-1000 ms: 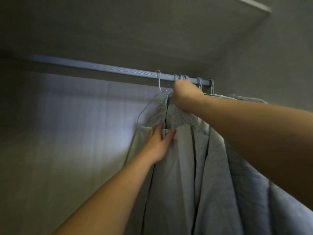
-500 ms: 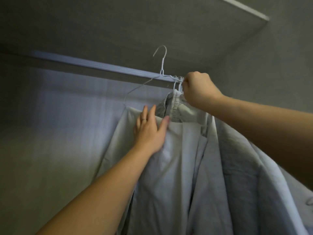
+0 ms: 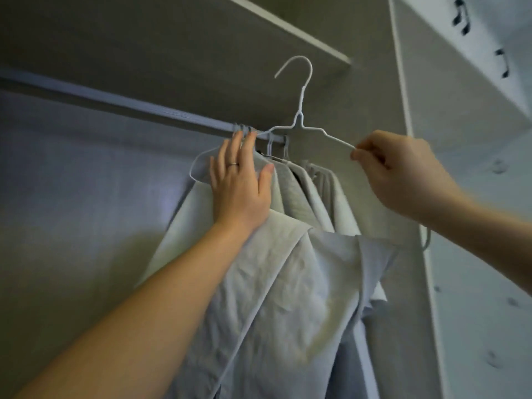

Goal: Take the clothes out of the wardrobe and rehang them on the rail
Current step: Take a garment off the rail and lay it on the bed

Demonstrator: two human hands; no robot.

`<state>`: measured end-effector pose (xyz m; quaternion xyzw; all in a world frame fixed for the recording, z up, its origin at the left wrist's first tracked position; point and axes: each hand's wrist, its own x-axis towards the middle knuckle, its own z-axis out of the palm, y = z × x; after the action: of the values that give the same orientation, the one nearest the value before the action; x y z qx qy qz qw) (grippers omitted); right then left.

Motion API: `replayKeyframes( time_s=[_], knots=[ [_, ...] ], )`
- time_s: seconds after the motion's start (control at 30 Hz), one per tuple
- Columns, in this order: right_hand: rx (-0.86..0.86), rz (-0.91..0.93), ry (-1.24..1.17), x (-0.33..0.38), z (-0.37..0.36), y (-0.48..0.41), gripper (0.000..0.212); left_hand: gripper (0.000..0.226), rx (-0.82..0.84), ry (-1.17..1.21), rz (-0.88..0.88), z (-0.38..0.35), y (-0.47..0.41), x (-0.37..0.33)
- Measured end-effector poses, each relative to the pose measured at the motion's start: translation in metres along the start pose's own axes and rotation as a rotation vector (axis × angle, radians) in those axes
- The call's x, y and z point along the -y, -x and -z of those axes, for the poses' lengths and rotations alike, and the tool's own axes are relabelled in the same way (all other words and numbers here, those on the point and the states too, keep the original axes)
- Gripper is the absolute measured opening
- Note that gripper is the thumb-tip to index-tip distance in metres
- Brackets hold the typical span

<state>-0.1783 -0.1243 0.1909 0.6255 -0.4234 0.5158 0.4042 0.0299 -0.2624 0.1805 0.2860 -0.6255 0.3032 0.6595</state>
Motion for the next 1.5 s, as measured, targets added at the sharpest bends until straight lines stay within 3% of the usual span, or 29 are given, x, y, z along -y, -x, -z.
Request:
replayKeyframes(
  time_s=[0.2, 0.37, 0.83, 1.07, 1.23, 1.37, 1.5],
  knots=[
    [0.011, -0.051, 0.108, -0.04, 0.114, 0.065, 0.012, 0.039, -0.095, 0.163, -0.09, 0.001, 0.018, -0.112],
    [0.035, -0.068, 0.293, -0.057, 0.229, 0.12, 0.011, 0.026, -0.083, 0.277, -0.134, 0.002, 0.044, -0.224],
    [0.253, -0.277, 0.826, -0.07, 0.549, 0.314, 0.014, 0.039, 0.29, 0.89, -0.226, 0.021, 0.187, -0.572],
    [0.28, -0.573, 1.151, -0.01, 0.699, 0.409, 0.035, 0.046, 0.433, 1.292, -0.317, 0.083, 0.259, -0.748],
    [0.274, -0.818, 1.342, 0.063, 0.773, 0.469, 0.033, 0.048, 0.559, 1.594, -0.419, 0.151, 0.312, -0.853],
    [0.163, -0.998, 1.512, 0.139, 0.82, 0.513, 0.038, 0.038, 0.656, 1.854, -0.521, 0.235, 0.353, -0.919],
    [0.054, -1.198, 1.679, 0.218, 0.852, 0.551, 0.034, 0.048, 0.734, 2.065, -0.687, 0.314, 0.391, -0.982]
  ],
)
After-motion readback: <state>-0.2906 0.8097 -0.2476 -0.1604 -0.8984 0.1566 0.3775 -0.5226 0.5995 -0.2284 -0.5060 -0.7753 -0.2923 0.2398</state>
